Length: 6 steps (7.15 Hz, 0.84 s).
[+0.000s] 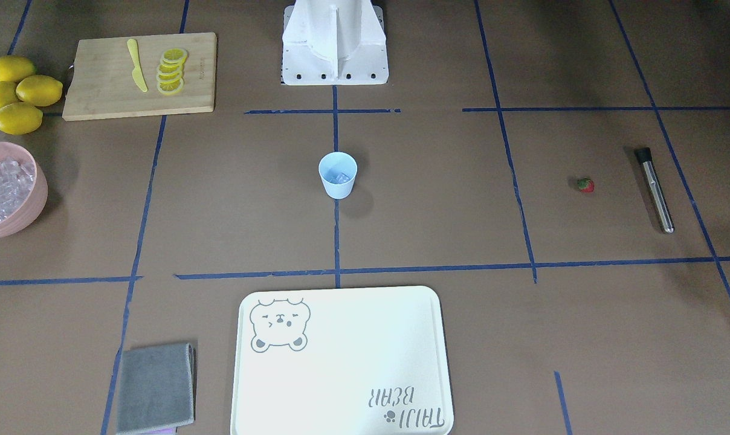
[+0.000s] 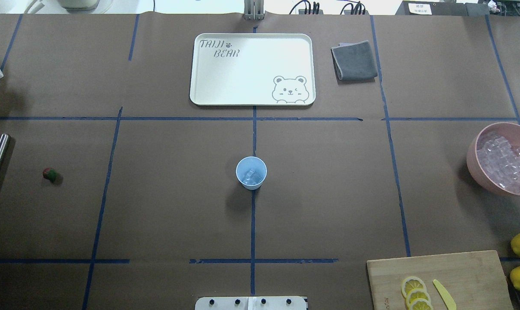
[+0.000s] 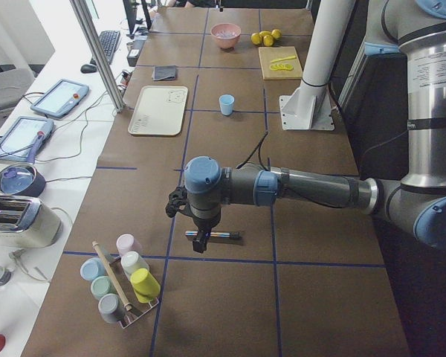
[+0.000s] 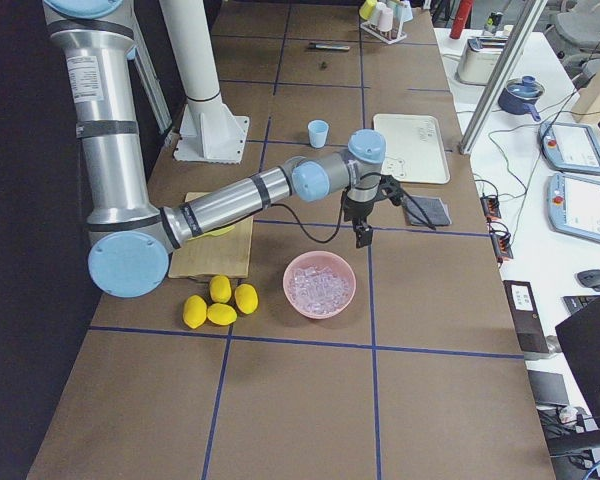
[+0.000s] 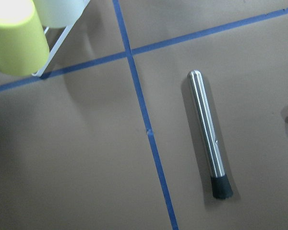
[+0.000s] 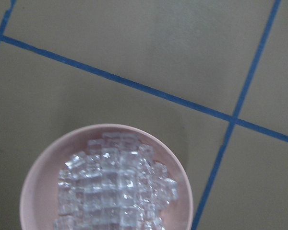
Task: Mash ice and strawberries in cup
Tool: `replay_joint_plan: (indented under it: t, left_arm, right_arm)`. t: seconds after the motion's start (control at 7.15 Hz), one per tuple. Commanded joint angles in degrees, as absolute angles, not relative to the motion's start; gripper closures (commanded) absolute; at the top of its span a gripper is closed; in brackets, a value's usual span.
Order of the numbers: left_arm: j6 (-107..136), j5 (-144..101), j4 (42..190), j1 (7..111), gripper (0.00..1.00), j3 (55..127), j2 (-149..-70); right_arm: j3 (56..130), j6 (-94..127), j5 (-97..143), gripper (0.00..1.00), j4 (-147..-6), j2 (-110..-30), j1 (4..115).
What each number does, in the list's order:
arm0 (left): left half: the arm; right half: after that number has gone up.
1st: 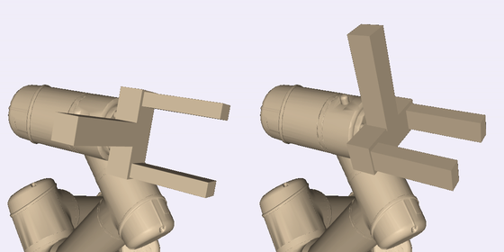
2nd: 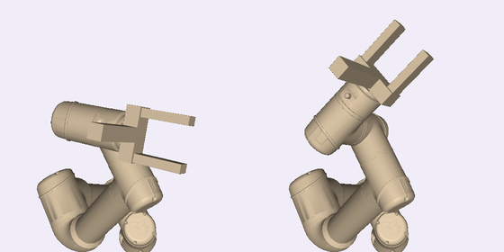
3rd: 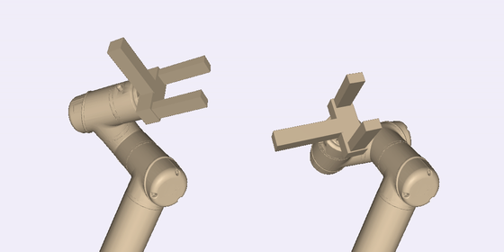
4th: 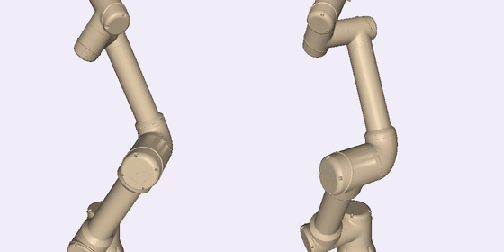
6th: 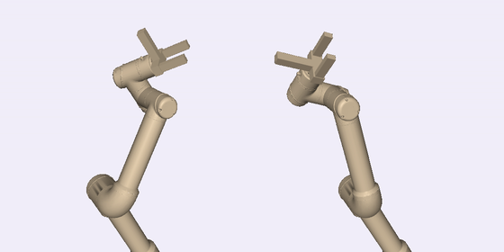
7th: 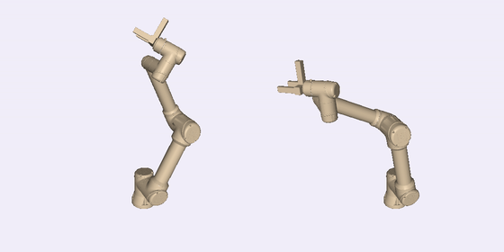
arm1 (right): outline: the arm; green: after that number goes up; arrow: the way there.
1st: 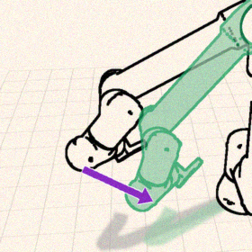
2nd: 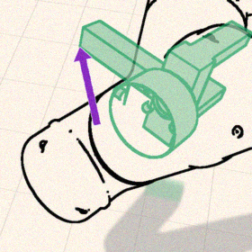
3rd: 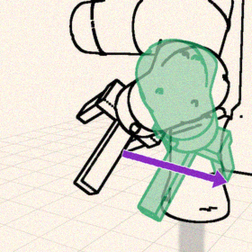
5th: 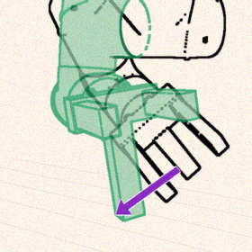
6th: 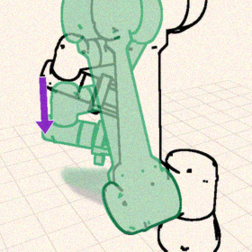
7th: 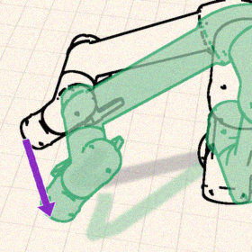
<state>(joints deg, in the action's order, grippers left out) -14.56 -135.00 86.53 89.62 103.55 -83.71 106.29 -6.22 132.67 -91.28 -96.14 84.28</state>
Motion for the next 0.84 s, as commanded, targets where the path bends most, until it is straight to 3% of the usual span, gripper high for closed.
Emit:
replay_joint_plan:
  t: [0.0,0.42,0.7]
  left_arm:
    - [-14.5,-135.35,88.06,89.56,0.0,100.29,-87.01]
    - [-12.85,-140.53,89.2,89.04,0.0,101.94,-87.27]
    - [1.33,-139.58,93.74,80.81,0.0,103.01,-86.58]
  right_arm:
    - [106.61,-8.17,132.89,0.01,-90.97,-102.64,92.87]
    - [106.88,-7.82,133.5,0.01,-90.97,-104.06,92.99]
    - [106.88,-7.82,134.82,0.0,-90.88,-104.06,92.99]
